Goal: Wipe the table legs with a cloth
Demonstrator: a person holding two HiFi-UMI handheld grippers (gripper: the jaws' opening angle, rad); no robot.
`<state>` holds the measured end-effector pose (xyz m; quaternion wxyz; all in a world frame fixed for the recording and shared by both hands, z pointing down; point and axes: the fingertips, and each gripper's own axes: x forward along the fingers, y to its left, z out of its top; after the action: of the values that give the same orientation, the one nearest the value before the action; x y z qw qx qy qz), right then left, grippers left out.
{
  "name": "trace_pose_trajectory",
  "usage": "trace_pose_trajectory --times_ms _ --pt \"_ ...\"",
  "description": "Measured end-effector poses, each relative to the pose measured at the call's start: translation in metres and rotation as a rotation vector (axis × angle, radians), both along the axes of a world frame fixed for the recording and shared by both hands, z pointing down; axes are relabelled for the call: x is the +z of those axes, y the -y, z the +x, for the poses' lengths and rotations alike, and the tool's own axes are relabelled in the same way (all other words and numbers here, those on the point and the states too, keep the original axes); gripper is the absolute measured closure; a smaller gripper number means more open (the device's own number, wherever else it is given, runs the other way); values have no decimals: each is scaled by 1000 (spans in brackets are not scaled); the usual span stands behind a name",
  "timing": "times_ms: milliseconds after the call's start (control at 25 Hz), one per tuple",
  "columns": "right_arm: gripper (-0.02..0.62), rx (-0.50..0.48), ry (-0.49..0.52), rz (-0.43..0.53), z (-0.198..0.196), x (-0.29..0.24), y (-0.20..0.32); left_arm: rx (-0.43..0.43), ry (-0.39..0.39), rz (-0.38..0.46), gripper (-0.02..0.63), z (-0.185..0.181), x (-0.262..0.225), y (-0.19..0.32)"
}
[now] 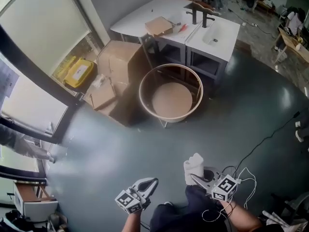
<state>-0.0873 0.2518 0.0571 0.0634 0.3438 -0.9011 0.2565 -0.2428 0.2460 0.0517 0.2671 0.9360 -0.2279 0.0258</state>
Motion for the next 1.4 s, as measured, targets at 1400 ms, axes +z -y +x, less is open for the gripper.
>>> trace_pose_trajectory --times_ms 1400 --pt "505 -453 -179 45 166 546 288 -358 173 64 600 229 528 272"
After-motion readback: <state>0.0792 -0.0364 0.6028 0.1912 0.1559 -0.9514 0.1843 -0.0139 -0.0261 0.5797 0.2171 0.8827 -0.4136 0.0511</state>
